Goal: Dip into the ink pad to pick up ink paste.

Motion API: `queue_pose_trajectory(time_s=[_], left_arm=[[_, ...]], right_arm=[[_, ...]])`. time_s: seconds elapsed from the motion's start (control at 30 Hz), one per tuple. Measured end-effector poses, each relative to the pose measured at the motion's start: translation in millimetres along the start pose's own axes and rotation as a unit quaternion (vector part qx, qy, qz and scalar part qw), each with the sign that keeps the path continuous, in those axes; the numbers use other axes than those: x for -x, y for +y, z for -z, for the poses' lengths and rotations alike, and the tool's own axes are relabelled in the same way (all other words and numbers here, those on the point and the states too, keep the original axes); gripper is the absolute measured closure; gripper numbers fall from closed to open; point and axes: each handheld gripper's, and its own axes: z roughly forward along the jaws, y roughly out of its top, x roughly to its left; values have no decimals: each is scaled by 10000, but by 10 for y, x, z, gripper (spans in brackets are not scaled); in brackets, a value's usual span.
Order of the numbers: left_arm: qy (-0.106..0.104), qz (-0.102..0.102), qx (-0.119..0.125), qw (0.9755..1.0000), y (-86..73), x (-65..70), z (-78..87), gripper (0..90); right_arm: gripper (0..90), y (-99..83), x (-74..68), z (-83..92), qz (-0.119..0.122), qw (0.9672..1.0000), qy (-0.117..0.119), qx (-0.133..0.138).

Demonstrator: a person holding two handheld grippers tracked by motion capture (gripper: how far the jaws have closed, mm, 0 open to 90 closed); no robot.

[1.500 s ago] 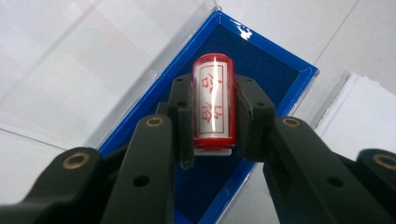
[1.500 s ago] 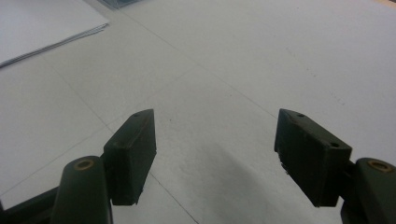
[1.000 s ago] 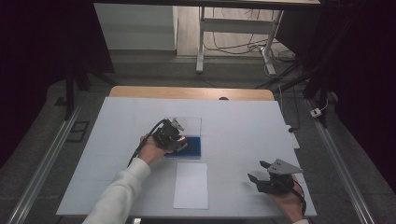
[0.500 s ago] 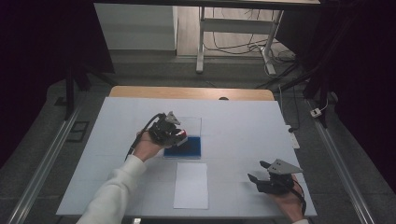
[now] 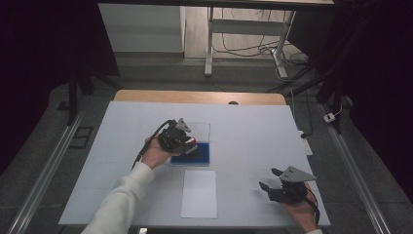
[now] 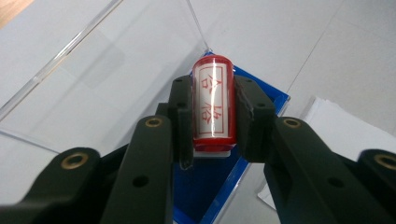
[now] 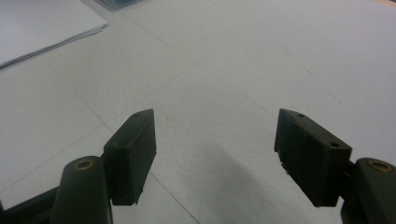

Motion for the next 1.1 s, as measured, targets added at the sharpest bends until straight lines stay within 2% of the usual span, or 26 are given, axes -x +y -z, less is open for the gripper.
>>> queue_pose_trajectory(time_s=[0.13, 0.3, 0.5, 0.7, 0.97, 1.1], left_arm=[[-39, -31, -20, 10000, 5, 11, -66, 702], [-214, -96, -79, 9997, 35, 44, -189, 702], [-324, -58, -137, 9994, 61, 24, -308, 702], [-186, -146, -348, 9991, 62, 3, -353, 703], [-208, 28, -380, 9991, 56, -4, -357, 704], [-216, 52, -433, 9988, 68, -8, -359, 704]], right_arm=[[289, -1, 2, -6, -32, 10000, 19, -27], [289, -9, 15, 2, -86, 10000, 17, 12], [288, -1, 15, 14, -138, 9999, 35, 54], [288, 26, -16, -8, -22, 10000, 71, 48], [288, 22, -16, -4, -7, 10000, 64, 21], [289, 22, -14, -7, -7, 10000, 65, 18]])
